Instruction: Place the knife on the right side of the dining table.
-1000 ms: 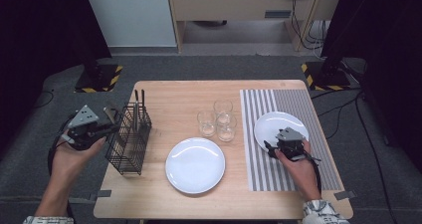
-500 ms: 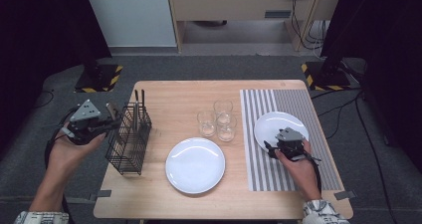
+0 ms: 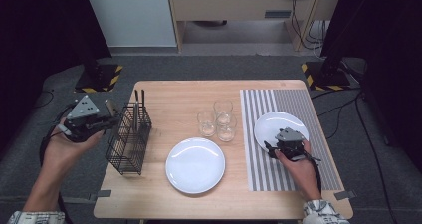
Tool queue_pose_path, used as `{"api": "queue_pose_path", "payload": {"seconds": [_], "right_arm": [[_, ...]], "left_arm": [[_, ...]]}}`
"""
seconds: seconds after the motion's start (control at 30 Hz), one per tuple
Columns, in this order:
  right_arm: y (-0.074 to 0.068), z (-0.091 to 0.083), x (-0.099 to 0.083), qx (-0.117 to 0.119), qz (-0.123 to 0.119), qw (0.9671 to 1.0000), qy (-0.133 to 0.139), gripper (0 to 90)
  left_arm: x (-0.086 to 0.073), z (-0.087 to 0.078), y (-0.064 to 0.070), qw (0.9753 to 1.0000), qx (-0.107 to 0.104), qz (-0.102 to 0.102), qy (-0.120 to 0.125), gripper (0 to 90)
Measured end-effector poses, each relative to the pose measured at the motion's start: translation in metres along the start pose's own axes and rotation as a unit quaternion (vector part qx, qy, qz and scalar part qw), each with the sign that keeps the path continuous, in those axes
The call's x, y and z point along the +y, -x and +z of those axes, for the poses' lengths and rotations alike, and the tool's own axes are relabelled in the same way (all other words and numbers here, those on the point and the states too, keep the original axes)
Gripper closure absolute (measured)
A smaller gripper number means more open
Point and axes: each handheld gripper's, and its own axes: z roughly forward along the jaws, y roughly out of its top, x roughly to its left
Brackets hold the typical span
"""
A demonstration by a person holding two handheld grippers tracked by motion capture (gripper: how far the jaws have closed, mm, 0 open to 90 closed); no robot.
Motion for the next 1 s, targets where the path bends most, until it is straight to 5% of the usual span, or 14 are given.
{"api": "queue_pose_path", "payload": {"seconds": [0.6,0.83,1.0], "right_arm": [[-0.001,-0.001,0.002,0.006,-0.001,1.0,0.007,24.2],[-0.005,-0.006,0.011,0.023,-0.004,0.9995,0.023,23.5],[-0.008,-0.008,0.019,0.046,-0.003,0.9987,0.023,24.5]], "left_arm": [[0.051,-0.033,0.038,0.9969,-0.001,0.073,0.031,81.7],[0.068,-0.021,0.054,0.9956,-0.017,0.084,0.038,81.7],[0.081,0.003,0.063,0.9945,-0.036,0.09,0.039,81.7]]}}
